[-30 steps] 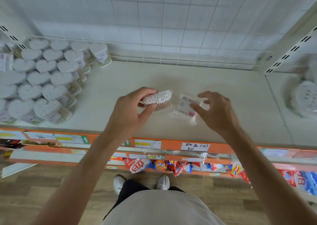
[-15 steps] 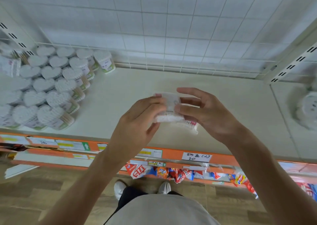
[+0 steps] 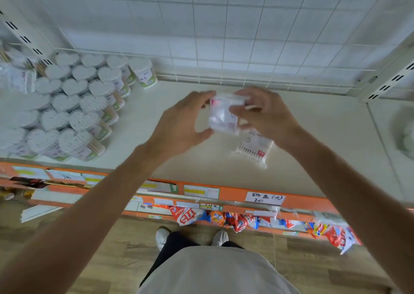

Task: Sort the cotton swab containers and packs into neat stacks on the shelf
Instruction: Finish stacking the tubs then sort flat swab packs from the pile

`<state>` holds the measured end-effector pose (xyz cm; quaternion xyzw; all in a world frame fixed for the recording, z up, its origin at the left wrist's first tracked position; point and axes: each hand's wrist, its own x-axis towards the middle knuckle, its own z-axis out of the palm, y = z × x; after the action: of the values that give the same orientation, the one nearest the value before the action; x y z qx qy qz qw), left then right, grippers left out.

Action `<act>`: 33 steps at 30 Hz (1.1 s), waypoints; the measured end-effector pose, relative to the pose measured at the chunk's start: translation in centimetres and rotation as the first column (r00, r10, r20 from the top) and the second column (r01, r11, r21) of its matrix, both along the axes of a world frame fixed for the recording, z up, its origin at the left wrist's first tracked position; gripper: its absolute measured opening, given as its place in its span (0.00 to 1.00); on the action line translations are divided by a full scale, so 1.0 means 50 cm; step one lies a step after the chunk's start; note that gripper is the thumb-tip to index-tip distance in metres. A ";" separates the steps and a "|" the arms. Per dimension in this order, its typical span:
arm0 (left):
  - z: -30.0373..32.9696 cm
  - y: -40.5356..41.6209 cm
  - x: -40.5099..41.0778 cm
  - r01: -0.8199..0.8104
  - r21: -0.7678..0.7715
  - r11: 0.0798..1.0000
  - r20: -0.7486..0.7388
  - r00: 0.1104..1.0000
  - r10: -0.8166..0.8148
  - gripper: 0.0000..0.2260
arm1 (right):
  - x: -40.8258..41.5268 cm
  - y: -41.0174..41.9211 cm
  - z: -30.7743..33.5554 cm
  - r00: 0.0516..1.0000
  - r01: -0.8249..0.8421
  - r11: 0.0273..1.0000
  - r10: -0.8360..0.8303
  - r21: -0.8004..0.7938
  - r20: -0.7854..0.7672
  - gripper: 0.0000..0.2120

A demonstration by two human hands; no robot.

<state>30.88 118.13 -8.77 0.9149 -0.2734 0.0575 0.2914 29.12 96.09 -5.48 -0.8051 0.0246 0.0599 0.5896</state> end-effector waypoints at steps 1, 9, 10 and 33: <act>-0.003 -0.003 0.030 -0.010 0.029 1.000 -0.014 1.000 0.011 0.36 | 0.042 -0.006 -0.008 1.000 0.000 0.996 0.002 -0.085 0.017 0.15; 0.005 0.002 0.144 -0.078 0.245 0.966 -0.153 0.981 0.118 0.31 | 0.249 -0.021 -0.065 0.989 0.061 0.910 0.000 -0.409 0.148 0.12; 0.006 0.003 0.142 -0.072 0.249 0.966 -0.150 0.982 0.112 0.30 | 0.253 -0.019 -0.072 0.986 0.085 0.912 -0.019 -0.401 0.167 0.12; -0.068 -0.051 -0.077 -0.187 -0.214 0.959 -0.363 0.926 0.100 0.20 | -0.135 -0.096 -0.109 0.990 -0.117 0.723 0.136 -0.681 -0.026 0.41</act>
<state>27.04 115.57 -12.16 0.8852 -0.1402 -0.0508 0.4406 22.38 91.28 -10.94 -0.9654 -0.0177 0.0765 0.2486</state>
